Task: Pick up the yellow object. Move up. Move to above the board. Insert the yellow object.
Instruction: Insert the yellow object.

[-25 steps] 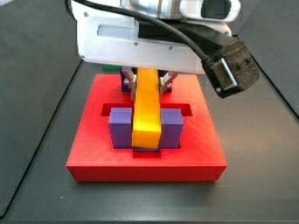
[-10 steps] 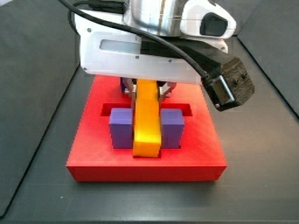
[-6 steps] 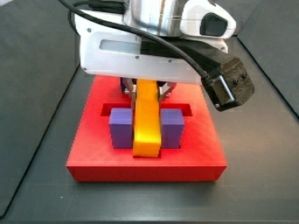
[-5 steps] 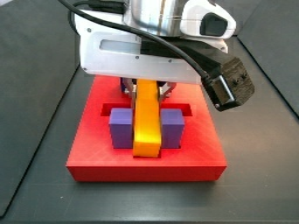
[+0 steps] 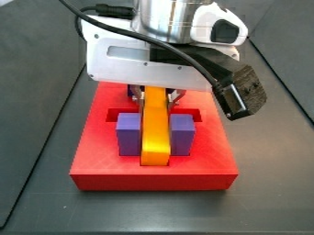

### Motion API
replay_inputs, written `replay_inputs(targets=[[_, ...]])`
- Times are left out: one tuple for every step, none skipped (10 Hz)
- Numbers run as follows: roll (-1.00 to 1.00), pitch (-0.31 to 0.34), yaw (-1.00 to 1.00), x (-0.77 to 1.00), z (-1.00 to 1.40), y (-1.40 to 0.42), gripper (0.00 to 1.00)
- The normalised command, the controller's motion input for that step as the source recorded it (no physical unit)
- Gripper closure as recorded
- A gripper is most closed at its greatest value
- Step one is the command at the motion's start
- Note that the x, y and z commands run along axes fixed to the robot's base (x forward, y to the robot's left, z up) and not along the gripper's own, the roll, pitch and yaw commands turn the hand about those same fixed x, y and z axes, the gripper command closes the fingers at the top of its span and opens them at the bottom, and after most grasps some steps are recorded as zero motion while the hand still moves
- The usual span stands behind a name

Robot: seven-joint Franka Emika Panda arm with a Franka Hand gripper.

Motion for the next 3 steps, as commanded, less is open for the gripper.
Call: replay_inputs(targets=[[0.06,-0.051,0.00,0.09,-0.33,-0.02,1.00],[0.08,-0.009,0.00,0.00,-0.16,0.00,1.00],[0.00,0.000,0.00,0.00,0.00,0.00,1.00]])
